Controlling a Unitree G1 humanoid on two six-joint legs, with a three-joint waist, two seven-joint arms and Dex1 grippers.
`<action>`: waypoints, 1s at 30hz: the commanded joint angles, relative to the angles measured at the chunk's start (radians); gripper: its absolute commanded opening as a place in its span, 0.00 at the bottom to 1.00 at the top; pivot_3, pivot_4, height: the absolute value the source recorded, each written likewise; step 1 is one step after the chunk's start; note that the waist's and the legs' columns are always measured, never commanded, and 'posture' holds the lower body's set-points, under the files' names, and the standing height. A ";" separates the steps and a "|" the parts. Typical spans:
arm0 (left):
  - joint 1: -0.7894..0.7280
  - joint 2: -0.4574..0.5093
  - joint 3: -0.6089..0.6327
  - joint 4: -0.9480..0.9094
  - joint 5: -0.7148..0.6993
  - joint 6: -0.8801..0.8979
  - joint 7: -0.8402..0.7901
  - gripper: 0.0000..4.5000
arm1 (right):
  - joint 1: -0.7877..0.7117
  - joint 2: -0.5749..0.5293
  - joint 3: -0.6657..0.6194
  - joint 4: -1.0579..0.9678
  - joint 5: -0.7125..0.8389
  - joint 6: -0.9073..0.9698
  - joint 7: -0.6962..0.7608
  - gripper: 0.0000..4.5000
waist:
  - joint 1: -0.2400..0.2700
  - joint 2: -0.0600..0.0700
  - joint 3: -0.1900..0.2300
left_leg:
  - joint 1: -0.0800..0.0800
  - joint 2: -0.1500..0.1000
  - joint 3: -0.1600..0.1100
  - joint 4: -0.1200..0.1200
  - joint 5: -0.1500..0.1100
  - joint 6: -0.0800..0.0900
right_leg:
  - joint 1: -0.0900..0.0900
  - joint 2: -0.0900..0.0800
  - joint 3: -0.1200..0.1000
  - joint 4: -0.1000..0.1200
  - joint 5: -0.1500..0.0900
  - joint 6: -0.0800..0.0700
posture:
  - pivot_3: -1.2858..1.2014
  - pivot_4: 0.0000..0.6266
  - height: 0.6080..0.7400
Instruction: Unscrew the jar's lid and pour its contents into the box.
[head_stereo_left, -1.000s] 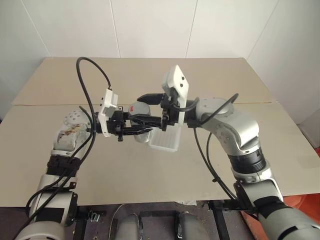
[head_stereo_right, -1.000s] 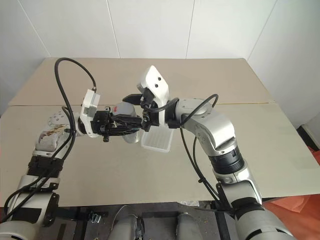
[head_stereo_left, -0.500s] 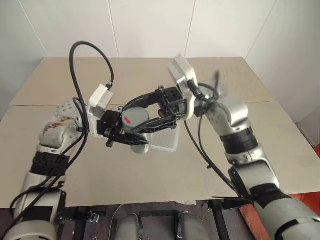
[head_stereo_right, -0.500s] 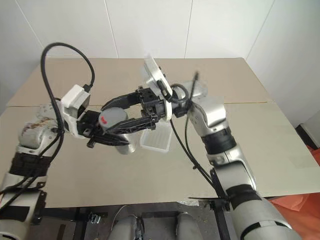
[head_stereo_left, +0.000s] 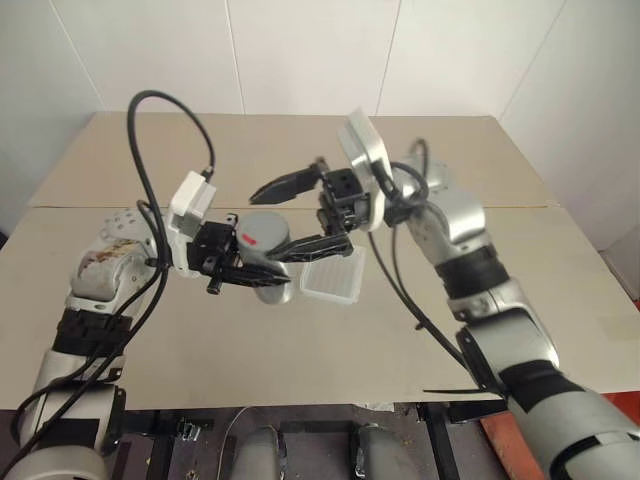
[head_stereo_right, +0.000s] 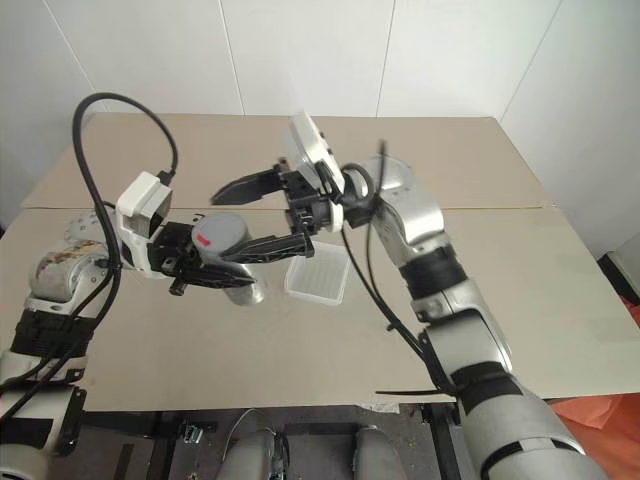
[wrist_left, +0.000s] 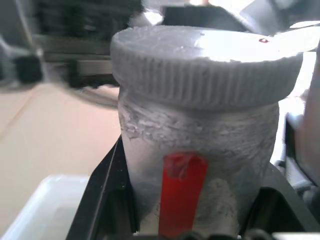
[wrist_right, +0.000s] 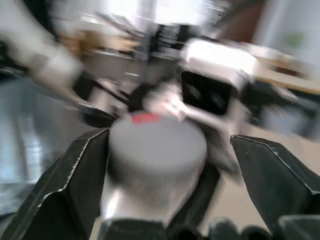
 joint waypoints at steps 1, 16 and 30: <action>0.025 -0.008 0.049 0.021 0.036 -0.046 0.053 0.43 | 0.059 -0.031 -0.064 -0.249 0.027 0.117 -0.153 0.99 | -0.001 0.000 0.000 | 0.000 0.000 0.000 0.000 0.000 0.000 | 0.000 0.000 0.000 0.000 0.000 0.000 | 0.52 0.24 1.00; 0.025 -0.088 0.045 0.028 0.112 -0.085 0.117 0.43 | 0.058 0.130 0.061 -0.332 -0.183 0.274 -0.579 0.99 | -0.003 0.000 0.000 | 0.000 0.000 0.000 0.000 0.001 -0.001 | -0.001 0.000 0.000 0.000 0.000 0.000 | 0.52 0.24 1.00; 0.094 0.015 0.121 -0.026 0.079 -0.066 0.098 0.43 | 0.111 -0.010 -0.077 -0.288 -0.148 0.216 -0.533 0.99 | -0.005 0.000 0.000 | 0.000 0.000 -0.002 0.000 0.001 -0.001 | 0.000 0.000 -0.001 -0.001 0.000 0.000 | 0.52 0.24 1.00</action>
